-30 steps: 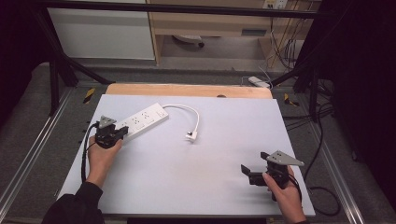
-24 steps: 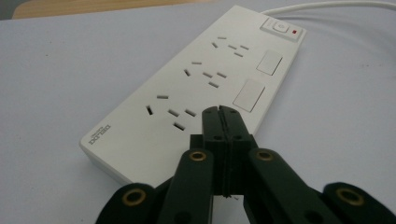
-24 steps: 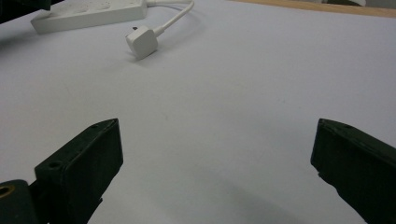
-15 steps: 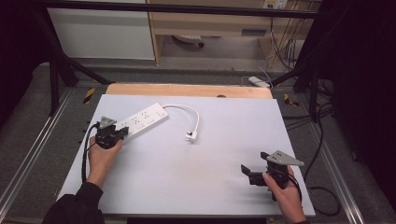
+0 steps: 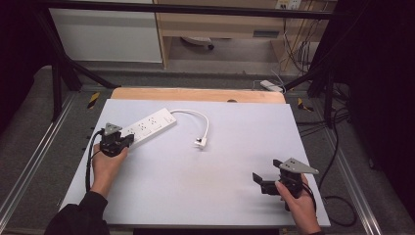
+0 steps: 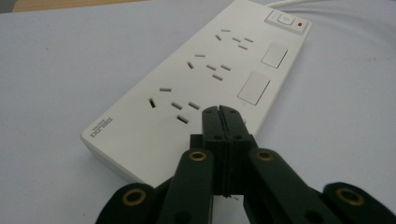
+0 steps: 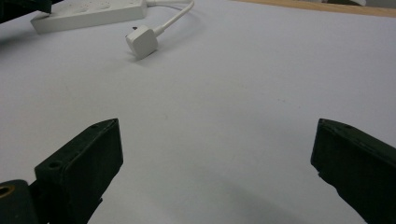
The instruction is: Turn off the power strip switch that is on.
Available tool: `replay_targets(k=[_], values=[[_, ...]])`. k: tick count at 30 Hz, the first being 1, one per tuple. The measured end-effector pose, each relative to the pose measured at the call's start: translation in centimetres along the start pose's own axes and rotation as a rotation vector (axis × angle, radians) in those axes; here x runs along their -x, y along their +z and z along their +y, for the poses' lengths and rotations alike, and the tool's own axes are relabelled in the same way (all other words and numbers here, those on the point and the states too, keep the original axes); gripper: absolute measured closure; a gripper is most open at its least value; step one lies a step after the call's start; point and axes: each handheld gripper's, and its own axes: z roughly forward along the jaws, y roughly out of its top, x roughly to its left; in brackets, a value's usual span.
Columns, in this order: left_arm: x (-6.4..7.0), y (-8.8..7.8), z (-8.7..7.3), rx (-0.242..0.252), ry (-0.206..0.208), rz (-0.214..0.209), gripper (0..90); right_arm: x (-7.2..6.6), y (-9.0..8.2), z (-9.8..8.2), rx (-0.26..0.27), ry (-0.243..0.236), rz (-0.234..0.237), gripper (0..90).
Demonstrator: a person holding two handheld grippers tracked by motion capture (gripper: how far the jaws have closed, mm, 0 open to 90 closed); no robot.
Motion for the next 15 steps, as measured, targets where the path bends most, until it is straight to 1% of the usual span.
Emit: replay_targets(k=[6, 15], values=[[0.06, -0.02, -0.02, -0.002, 0.007, 0.006, 90.0, 0.00, 0.00, 0.00, -0.001, 0.000, 0.001, 2.7], [0.09, -0.01, -0.07, 0.000, 0.009, 0.005, 90.0, -0.05, 0.03, -0.01, -0.003, -0.001, 0.003, 2.6]])
